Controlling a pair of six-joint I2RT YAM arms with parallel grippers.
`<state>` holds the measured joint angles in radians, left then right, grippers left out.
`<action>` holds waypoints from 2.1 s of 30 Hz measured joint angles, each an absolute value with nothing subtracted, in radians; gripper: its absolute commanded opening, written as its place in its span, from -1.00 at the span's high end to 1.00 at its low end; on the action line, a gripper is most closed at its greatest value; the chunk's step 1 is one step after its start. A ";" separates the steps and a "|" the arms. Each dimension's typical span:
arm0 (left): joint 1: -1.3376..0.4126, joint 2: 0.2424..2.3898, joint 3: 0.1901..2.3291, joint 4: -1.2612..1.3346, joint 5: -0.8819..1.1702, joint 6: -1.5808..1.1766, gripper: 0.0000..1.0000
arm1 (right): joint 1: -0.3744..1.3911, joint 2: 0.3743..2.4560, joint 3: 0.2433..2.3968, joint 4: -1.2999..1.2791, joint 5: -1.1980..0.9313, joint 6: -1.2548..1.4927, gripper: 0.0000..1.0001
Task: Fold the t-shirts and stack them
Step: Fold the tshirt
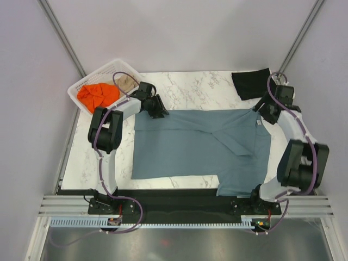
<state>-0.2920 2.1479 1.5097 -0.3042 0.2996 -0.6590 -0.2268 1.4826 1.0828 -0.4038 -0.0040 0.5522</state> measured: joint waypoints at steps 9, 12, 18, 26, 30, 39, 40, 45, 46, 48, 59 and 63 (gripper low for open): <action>-0.292 2.149 1.509 -0.303 0.299 -0.658 0.13 | -0.267 1.832 1.306 -0.439 -0.217 0.265 -0.46; -0.292 2.149 1.509 -0.302 0.298 -0.658 0.13 | -0.287 1.893 1.368 -0.434 -0.254 0.226 -0.46; -0.292 2.150 1.509 -0.300 0.298 -0.658 0.13 | -0.324 1.999 1.464 -0.436 -0.329 0.187 -0.24; -0.292 2.150 1.509 -0.299 0.292 -0.658 0.12 | -0.336 2.112 1.514 -0.418 -0.397 0.178 0.85; -0.293 2.150 1.509 -0.296 0.287 -0.658 0.10 | -0.352 2.121 1.489 -0.356 -0.434 0.223 1.00; -0.299 2.149 1.510 -0.292 0.260 -0.658 0.09 | -0.406 2.065 1.326 -0.083 -0.448 0.382 1.00; -0.299 2.149 1.510 -0.290 0.259 -0.658 0.09 | -0.407 2.065 1.326 -0.064 -0.452 0.392 1.00; -0.300 2.149 1.510 -0.289 0.254 -0.658 0.09 | -0.407 2.074 1.350 0.004 -0.483 0.429 1.00; -0.300 2.149 1.510 -0.289 0.253 -0.658 0.09 | -0.407 2.077 1.356 0.010 -0.485 0.432 1.00; -0.301 2.149 1.510 -0.289 0.252 -0.658 0.08 | -0.406 2.085 1.365 0.023 -0.493 0.440 0.96; -0.300 2.144 1.527 -0.309 0.263 -0.657 -0.12 | -0.408 2.130 1.411 -0.047 -0.410 0.459 0.02; -0.297 2.127 1.530 -0.350 0.271 -0.656 -0.16 | -0.409 2.095 1.437 -0.164 -0.326 0.453 -0.05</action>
<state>-0.2970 2.1269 1.5303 -0.3496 0.2710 -0.6556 -0.4088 2.0949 1.4368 -0.1638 -0.3260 0.4526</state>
